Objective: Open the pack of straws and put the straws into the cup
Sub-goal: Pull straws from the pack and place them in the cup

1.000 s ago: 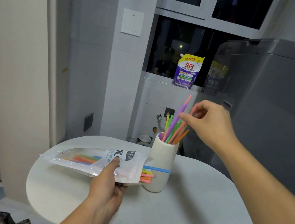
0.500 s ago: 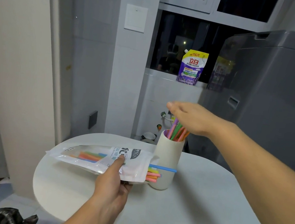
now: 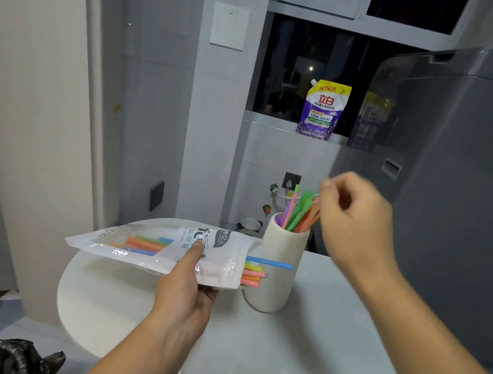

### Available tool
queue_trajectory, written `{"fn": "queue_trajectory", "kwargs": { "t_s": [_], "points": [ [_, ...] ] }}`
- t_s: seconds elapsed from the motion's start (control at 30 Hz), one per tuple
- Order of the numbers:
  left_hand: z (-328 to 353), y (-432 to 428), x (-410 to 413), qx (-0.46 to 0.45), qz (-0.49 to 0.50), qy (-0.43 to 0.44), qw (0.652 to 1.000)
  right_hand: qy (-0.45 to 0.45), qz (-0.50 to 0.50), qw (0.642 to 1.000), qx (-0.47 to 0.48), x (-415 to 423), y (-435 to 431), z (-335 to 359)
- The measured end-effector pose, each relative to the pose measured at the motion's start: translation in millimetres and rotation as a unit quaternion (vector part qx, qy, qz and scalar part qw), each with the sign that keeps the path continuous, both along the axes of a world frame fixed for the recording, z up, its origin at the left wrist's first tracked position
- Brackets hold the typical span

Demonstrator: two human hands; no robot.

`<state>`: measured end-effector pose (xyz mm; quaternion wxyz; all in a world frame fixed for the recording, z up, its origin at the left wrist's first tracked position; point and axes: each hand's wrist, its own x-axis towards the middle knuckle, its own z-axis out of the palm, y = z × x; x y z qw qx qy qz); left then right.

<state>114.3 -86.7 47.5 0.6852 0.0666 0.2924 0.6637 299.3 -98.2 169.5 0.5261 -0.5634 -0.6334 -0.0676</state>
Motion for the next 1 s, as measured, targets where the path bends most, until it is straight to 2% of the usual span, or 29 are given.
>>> {"fn": "queue_trajectory", "kwargs": {
  "t_s": [0.07,0.17,0.23,0.33,0.5,0.6,0.67,0.77,0.8,0.87,1.0],
  "points": [
    [5,-1,0,0.005,0.017,0.01,1.0,0.052,0.02,0.991,-0.121,-16,-22,-27],
    [9,-4,3,0.015,0.058,0.036,0.998,0.173,0.08,0.934,-0.301,-39,-38,-58],
    [10,-7,5,0.029,0.068,0.059,0.996,0.288,0.145,0.892,-0.317,-47,-43,-68],
    [11,-10,7,0.039,0.071,0.073,0.994,0.33,0.179,0.88,-0.293,-49,-46,-76],
    [10,-8,7,0.042,0.075,0.06,0.994,0.309,0.166,0.902,-0.252,-38,-43,-83],
    [9,-6,7,0.033,0.068,0.047,0.996,0.161,0.124,0.96,-0.195,-24,-39,-86],
    [7,-5,8,0.029,0.055,0.038,0.997,0.071,0.106,0.978,-0.163,-14,-37,-85],
    [6,-5,8,0.027,0.039,0.025,0.999,0.046,0.1,0.984,-0.142,-4,-36,-79],
    [6,-5,8,0.026,0.038,0.022,0.999,0.081,0.108,0.981,-0.14,-2,-35,-77],
    [6,-5,8,0.021,0.042,0.018,0.999,0.213,0.133,0.957,-0.147,0,-34,-75],
    [7,-9,12,0.018,0.036,0.012,0.999,0.426,0.183,0.869,-0.175,-3,-31,-73]
  ]
}}
